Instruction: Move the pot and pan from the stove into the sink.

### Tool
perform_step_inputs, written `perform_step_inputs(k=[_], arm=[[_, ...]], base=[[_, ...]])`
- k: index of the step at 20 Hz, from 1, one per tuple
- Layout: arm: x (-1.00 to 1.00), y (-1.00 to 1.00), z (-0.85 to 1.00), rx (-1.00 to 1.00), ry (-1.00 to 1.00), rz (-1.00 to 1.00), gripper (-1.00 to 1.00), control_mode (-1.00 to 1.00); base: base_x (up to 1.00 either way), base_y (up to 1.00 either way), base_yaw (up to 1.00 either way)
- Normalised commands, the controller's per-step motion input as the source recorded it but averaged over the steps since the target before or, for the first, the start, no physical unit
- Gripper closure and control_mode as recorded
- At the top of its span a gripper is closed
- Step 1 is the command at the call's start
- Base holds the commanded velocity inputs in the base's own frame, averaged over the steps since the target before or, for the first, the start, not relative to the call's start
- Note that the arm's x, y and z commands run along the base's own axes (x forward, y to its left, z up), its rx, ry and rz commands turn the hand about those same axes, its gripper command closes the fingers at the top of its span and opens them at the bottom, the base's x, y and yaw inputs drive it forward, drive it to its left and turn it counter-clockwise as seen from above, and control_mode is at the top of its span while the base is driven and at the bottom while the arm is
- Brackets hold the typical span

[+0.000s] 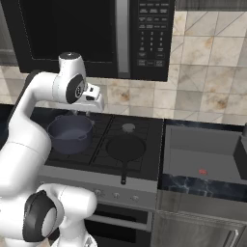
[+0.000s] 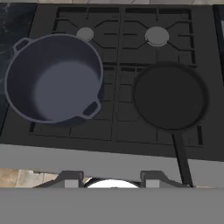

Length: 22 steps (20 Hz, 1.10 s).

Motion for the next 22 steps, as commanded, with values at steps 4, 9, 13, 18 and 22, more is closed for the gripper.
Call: perform_step_inputs(k=[4,9,13,18,22], arm=[[0.0,-0.1,0.0,0.01,-0.01,0.0,-1.0,-1.0],[-0.01,-0.21,-0.01,0.01,-0.01,0.01,-1.0,-1.0],[-0.09,-0.3,-0.07,0.0,0.0,0.03,-1.0,-1.0],[-0.18,-0.4,-0.06,0.01,0.0,0.01,-1.0,-1.0],[-0.16,-0.38,-0.09,0.0,0.04,0.0,-1.0,-1.0]], base=[[0.0,0.0,0.0],[0.0,0.0,0.0],[0.0,0.0,0.0],[0.0,0.0,0.0],[0.0,0.0,0.0]])
